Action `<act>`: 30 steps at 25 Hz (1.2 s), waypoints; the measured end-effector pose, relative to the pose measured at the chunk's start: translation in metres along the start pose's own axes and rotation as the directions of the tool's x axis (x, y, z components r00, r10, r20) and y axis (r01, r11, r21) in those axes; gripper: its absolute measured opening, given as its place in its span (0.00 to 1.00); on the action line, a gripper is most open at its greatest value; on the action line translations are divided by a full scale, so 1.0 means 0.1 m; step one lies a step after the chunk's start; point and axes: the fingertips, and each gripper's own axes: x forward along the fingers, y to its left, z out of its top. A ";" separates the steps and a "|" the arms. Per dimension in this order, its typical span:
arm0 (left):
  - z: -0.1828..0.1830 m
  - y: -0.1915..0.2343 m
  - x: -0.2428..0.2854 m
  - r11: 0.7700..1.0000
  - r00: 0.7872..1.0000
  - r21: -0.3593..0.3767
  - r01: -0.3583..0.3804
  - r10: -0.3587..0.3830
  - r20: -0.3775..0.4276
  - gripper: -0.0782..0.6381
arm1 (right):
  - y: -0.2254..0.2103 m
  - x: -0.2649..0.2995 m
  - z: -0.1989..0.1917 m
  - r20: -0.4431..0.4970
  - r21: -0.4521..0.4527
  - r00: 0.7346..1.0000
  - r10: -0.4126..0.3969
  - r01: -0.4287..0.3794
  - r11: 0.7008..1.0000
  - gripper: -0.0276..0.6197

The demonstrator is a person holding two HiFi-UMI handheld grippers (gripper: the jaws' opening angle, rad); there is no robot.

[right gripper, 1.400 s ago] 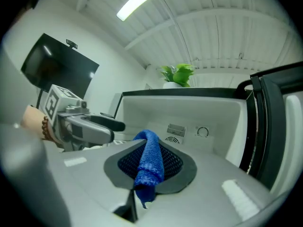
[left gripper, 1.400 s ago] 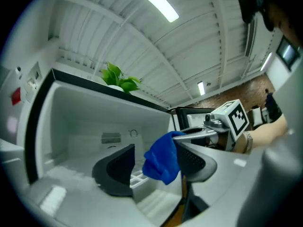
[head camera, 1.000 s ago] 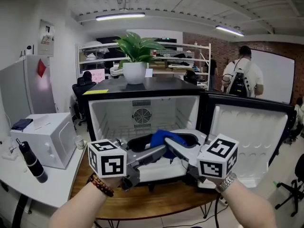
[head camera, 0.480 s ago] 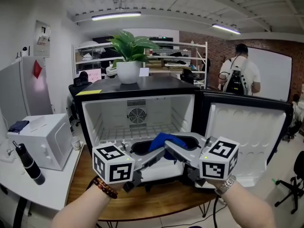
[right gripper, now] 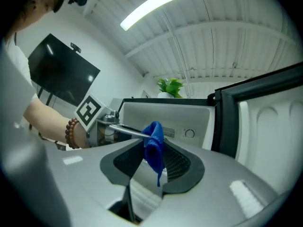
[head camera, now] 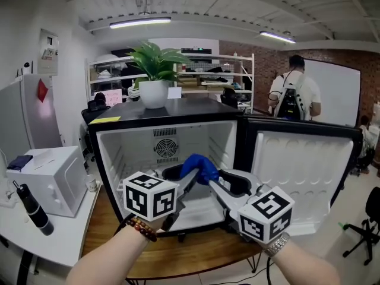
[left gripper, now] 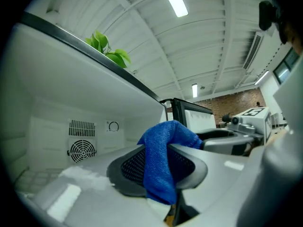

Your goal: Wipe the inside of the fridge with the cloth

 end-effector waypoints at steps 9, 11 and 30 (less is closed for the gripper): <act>0.13 0.37 0.38 0.979 0.979 -0.008 -0.206 0.206 -0.012 0.27 | -0.12 -0.06 -0.33 -0.074 -0.012 0.975 -0.209 0.208 0.978 0.13; 0.14 0.44 0.47 0.968 0.968 -0.004 -0.250 0.250 -0.014 0.27 | -0.11 -0.06 -0.35 -0.068 -0.011 0.972 -0.223 0.223 0.975 0.08; 0.11 0.58 1.28 0.945 0.943 0.026 -0.326 0.327 -0.058 0.27 | -0.08 -0.01 -0.82 -0.107 0.034 0.973 -0.207 0.211 0.977 0.05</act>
